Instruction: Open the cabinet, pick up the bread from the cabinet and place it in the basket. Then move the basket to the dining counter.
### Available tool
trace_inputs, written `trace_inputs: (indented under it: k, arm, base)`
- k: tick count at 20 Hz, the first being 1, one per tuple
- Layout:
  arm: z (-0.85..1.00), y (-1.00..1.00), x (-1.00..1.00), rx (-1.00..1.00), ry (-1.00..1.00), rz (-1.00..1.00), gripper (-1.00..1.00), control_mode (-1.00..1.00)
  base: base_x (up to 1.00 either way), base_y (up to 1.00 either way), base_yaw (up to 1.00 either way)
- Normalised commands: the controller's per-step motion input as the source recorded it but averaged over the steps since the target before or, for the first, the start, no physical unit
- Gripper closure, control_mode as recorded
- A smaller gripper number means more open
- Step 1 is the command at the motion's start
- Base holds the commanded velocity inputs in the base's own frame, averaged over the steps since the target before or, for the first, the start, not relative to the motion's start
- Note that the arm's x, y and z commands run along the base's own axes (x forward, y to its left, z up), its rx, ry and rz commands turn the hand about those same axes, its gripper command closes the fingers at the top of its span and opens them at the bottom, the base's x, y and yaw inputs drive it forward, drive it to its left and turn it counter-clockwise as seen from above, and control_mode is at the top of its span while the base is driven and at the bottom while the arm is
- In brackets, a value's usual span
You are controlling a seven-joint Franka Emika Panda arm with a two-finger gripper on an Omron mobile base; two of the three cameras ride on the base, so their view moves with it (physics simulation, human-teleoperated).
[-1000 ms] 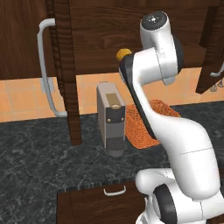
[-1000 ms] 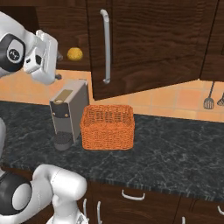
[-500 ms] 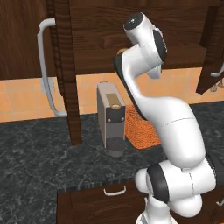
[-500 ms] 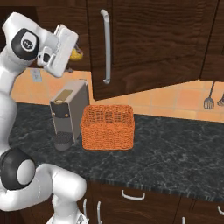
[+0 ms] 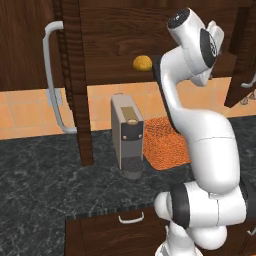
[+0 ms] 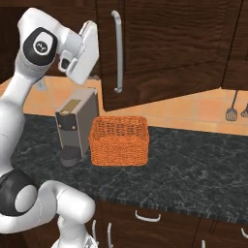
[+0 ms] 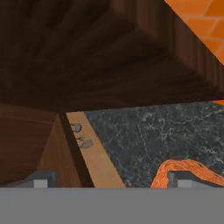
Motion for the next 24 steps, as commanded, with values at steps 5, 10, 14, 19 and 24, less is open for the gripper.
trace_inputs:
  k: [5,10,14,19,24]
  arm:
    - [-0.14,-0.77,-0.3,0.14,-0.2,-0.28,-1.0,-1.0]
    - [-0.05,-0.47,-0.77,0.13,-0.18,-0.37,-1.0,-1.0]
    - [0.0,-0.33,-1.0,0.1,-0.09,-0.47,-1.0,-1.0]
    - [0.0,-0.92,-0.39,0.01,-0.06,-0.34,-1.0,-1.0]
    - [-0.04,-0.55,-0.13,0.05,-0.07,0.03,-1.0,-1.0]
  base:
    - [0.0,0.0,0.0]
    - [0.0,0.0,0.0]
    - [0.0,0.0,0.0]
    - [0.0,0.0,0.0]
    - [0.0,0.0,0.0]
